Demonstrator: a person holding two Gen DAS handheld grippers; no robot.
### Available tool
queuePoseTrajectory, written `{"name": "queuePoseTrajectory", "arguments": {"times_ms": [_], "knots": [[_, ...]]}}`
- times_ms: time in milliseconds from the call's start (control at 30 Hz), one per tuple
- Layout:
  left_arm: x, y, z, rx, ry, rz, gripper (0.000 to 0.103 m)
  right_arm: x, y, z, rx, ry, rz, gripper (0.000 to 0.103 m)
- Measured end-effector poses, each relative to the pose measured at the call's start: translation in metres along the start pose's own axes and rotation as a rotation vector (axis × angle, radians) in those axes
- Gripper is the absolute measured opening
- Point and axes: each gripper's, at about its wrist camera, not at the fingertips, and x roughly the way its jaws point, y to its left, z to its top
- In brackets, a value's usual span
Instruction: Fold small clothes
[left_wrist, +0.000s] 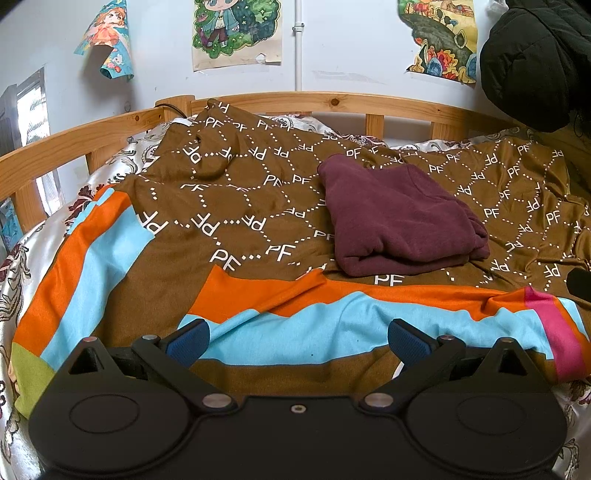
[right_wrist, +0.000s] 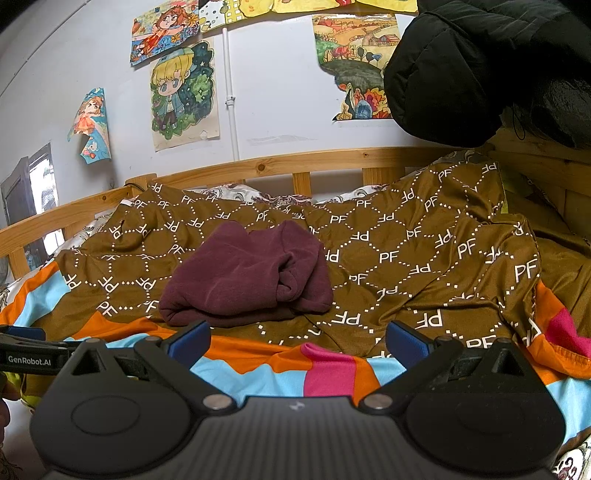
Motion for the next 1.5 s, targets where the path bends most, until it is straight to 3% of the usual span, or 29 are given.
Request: {"name": "queuePoseTrajectory", "arguments": {"times_ms": [533,867,1500], "knots": [[0.0000,-0.0006,0.0003,0.000,0.002,0.001,0.102,0.0002,-0.0003,0.0000,0.000,0.000,0.000,0.103],[0.0052,0.0064,0.0001,-0.014,0.055,0.069,0.102,0.0002,-0.0007,0.0001,0.000,0.002,0.001,0.103],[0.0051,0.0044,0.0017,-0.004,0.054,0.073,0.102,0.0011,-0.0012,-0.0006,0.001,0.003,-0.002,0.103]]}}
